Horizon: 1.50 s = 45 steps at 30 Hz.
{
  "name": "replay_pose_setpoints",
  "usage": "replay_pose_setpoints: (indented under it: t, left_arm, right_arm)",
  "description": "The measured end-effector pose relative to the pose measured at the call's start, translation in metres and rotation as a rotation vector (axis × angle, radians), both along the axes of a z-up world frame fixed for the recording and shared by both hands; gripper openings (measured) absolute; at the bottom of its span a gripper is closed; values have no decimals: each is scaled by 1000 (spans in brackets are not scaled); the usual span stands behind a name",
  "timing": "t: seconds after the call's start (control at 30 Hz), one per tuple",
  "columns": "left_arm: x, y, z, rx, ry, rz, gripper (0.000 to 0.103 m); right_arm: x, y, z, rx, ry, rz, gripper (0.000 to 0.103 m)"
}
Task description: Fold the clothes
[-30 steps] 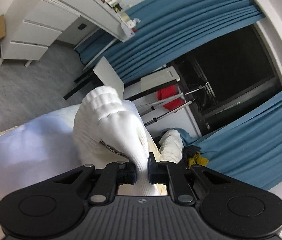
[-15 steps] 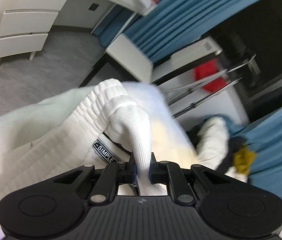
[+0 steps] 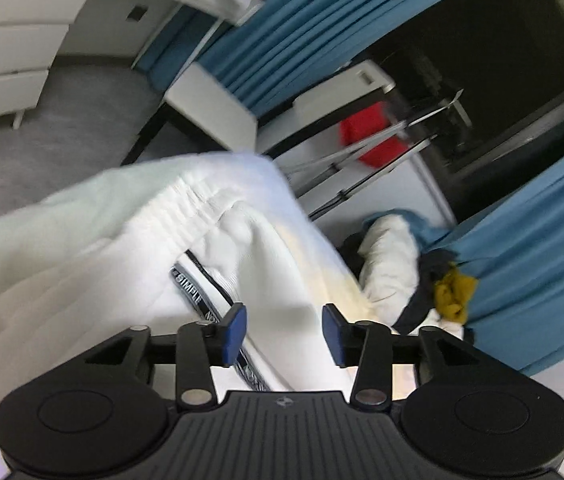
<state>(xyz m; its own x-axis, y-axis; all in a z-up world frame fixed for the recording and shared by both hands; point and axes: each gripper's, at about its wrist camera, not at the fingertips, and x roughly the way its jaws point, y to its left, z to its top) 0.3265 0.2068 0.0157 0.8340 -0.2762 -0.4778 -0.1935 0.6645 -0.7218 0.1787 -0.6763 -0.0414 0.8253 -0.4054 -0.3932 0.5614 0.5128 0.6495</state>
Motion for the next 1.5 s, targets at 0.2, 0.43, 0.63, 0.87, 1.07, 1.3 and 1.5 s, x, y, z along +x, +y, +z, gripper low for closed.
replay_pose_setpoints:
  t: [0.2, 0.43, 0.63, 0.87, 1.07, 1.3, 1.5]
  left_arm:
    - [-102, -1, 3, -111, -39, 27, 56]
    - [-162, 9, -41, -212, 52, 64, 67]
    - [-152, 16, -83, -288, 107, 57, 68]
    - [-111, 19, -118, -373, 48, 99, 66]
    - [-78, 21, -133, -377, -20, 84, 63]
    - [-88, 28, -117, -330, -62, 110, 14]
    - [-138, 53, -89, -302, -58, 159, 12]
  right_arm:
    - [-74, 18, 5, 152, -114, 2, 69]
    - [-146, 18, -24, 483, -165, -82, 69]
    - [-158, 11, -68, 646, -93, -99, 68]
    - [-111, 4, -86, 585, -123, 15, 68]
    - [-71, 7, -93, 433, -186, 58, 55]
    - [-65, 18, -75, 314, -150, 2, 11]
    - [-81, 27, -43, 271, -166, 37, 10]
